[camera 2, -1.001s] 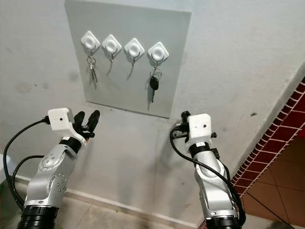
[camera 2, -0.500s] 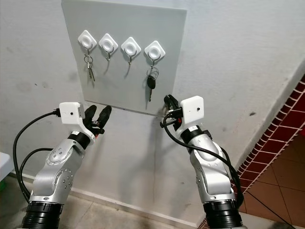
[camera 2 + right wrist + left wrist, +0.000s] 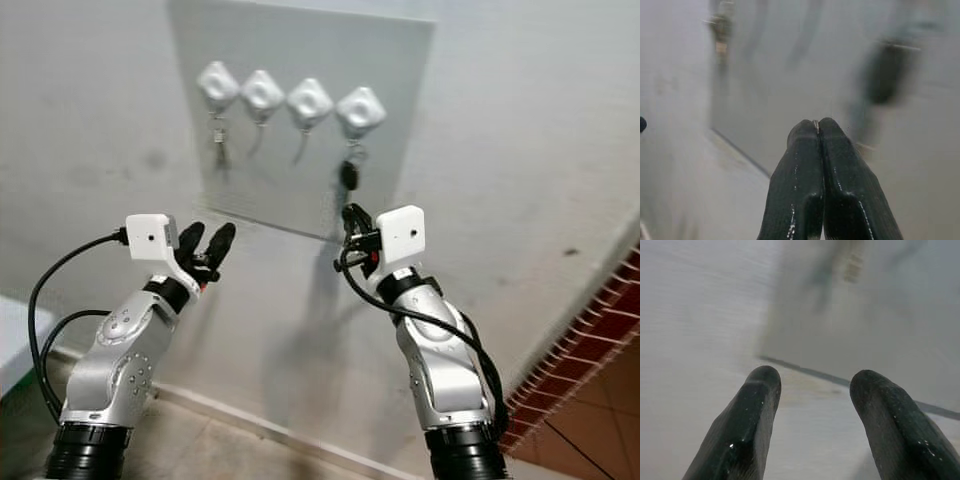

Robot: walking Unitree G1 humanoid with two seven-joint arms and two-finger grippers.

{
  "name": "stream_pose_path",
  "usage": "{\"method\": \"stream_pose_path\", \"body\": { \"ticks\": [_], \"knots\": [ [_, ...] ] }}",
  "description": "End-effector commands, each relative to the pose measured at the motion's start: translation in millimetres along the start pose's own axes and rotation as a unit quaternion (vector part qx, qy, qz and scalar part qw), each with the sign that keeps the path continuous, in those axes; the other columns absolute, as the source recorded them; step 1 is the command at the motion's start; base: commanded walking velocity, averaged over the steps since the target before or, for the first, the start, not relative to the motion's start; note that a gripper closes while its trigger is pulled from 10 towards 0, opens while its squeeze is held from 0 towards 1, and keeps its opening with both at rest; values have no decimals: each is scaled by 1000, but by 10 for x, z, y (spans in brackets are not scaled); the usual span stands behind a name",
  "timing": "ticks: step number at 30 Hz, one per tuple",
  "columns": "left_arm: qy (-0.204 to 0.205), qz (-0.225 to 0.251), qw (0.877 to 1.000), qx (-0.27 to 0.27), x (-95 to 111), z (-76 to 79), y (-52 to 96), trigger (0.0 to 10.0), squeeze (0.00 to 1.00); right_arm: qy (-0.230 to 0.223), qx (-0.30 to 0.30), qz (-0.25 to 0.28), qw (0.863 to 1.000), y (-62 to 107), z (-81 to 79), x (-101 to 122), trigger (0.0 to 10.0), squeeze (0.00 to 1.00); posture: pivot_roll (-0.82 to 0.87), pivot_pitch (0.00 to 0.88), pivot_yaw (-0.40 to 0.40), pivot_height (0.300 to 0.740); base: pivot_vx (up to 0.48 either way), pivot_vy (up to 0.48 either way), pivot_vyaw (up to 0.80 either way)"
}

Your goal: Hang keys on a hook

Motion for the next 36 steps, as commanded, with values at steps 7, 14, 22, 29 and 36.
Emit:
{"method": "stream_pose_path", "body": {
  "ticks": [7,14,22,29,36],
  "knots": [
    [-5,5,1000,3,53,10,-5,10000,0,0,-5,7,1000,15,34,60,10000,0,200,0,-10,736,0,222,0],
    [-6,0,1000,8,40,2,1,10000,0,-2,-7,6,1000,25,33,49,10000,0,200,0,-10,736,0,0,0],
    [3,-3,1000,9,27,1,9,10000,0,-4,-10,4,1000,32,38,43,10000,0,201,0,-11,736,0,0,0],
    [5,-6,1000,9,16,1,8,10000,0,-4,-10,3,1000,31,37,42,10000,0,202,0,-14,736,0,452,0],
    [-4,-2,1000,11,28,3,2,10000,0,-5,-10,2,1000,31,34,36,10000,0,203,0,-16,736,0,132,0]
  ]
}}
Point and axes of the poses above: a point about 5 cm out from each wrist's last joint towards the gripper, its own y axis pointing back from the gripper into the wrist, its own x axis along the axis of the wrist's last joint, z = x × y, the point moved 5 cm from there along -y, pointing out of the wrist towards the gripper
